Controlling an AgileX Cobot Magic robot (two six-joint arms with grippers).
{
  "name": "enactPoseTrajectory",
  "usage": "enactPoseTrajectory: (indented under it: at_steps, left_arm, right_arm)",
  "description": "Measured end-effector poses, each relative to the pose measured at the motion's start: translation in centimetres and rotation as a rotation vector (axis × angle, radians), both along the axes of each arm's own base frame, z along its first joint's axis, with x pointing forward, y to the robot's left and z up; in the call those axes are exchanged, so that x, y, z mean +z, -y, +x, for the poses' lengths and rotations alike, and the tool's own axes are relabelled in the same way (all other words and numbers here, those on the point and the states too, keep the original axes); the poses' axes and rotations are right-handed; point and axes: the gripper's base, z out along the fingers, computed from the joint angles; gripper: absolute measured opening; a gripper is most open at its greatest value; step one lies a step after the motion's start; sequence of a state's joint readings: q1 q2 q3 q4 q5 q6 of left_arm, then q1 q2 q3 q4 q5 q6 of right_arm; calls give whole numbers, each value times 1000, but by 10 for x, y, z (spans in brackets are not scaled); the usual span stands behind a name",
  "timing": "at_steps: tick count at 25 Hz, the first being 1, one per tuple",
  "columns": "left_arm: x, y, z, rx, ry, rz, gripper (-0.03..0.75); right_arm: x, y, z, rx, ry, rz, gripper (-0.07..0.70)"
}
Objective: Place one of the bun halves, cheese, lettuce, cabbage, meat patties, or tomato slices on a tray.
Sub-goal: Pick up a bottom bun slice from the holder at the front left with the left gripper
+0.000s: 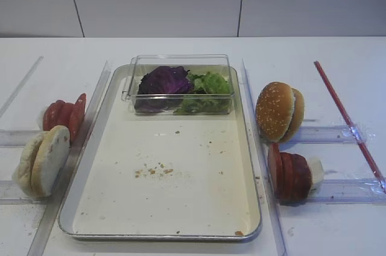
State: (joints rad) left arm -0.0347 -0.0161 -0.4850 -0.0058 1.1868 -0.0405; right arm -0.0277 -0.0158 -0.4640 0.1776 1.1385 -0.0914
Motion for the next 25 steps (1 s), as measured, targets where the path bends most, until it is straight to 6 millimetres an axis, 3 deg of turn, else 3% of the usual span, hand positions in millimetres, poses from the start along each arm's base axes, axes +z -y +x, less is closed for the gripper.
enactPoseTrajectory:
  at_steps: [25]
  left_arm:
    - [0,0,0,3,0,5,492]
  right_arm:
    - [0,0,0,1,0,-2,514]
